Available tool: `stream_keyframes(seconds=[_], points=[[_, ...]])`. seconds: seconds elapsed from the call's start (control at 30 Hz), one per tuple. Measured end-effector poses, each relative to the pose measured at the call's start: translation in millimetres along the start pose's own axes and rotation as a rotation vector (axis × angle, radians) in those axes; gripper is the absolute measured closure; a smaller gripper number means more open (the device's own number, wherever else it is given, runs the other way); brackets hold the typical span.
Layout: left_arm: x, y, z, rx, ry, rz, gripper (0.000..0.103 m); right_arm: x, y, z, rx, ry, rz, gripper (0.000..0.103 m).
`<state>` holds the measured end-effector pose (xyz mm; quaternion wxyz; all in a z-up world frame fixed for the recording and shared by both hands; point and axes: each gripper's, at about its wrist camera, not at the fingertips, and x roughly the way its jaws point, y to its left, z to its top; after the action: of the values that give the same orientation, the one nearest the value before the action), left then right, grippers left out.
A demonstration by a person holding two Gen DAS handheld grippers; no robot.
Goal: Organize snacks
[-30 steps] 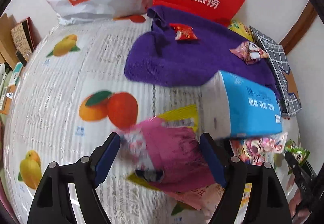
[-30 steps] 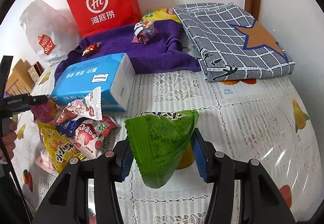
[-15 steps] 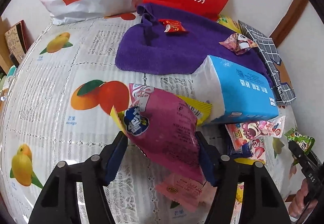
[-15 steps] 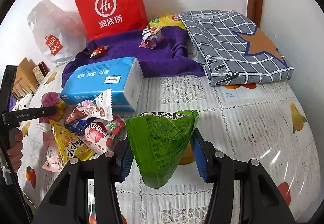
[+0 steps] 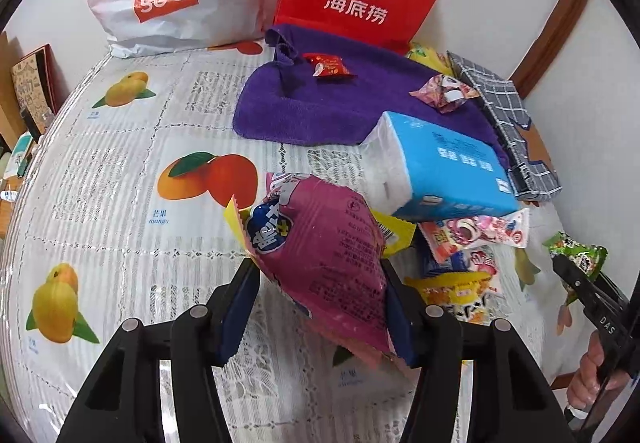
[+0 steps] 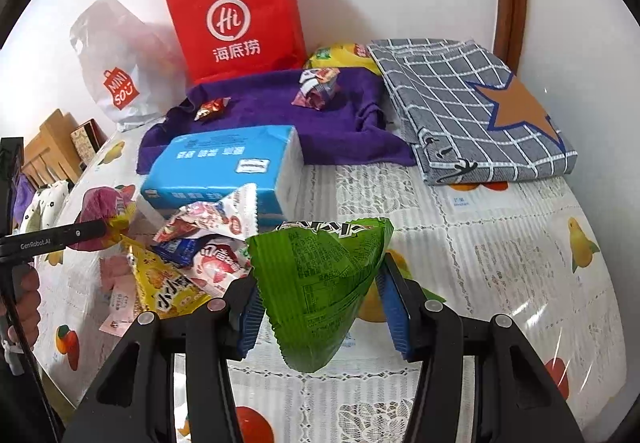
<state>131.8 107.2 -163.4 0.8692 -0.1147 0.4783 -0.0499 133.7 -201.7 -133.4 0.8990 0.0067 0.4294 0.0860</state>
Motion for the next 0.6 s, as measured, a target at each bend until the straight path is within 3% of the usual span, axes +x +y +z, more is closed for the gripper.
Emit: stream_keyframes(seconds=[0.27, 0.5, 0.6], points=[[-12, -6, 1, 0.008, -0.026, -0.007, 0.047, -8, 10, 5, -0.020, -0.021, 0.015, 0.051], [11, -1, -5, 0.004, 0.051, 0.013, 0.046, -8, 13, 6, -0.033, -0.022, 0.019, 0.051], [18, -1, -7, 0.012, 0.065, 0.040, 0.039, -6, 13, 4, -0.032, -0.011, 0.016, 0.051]])
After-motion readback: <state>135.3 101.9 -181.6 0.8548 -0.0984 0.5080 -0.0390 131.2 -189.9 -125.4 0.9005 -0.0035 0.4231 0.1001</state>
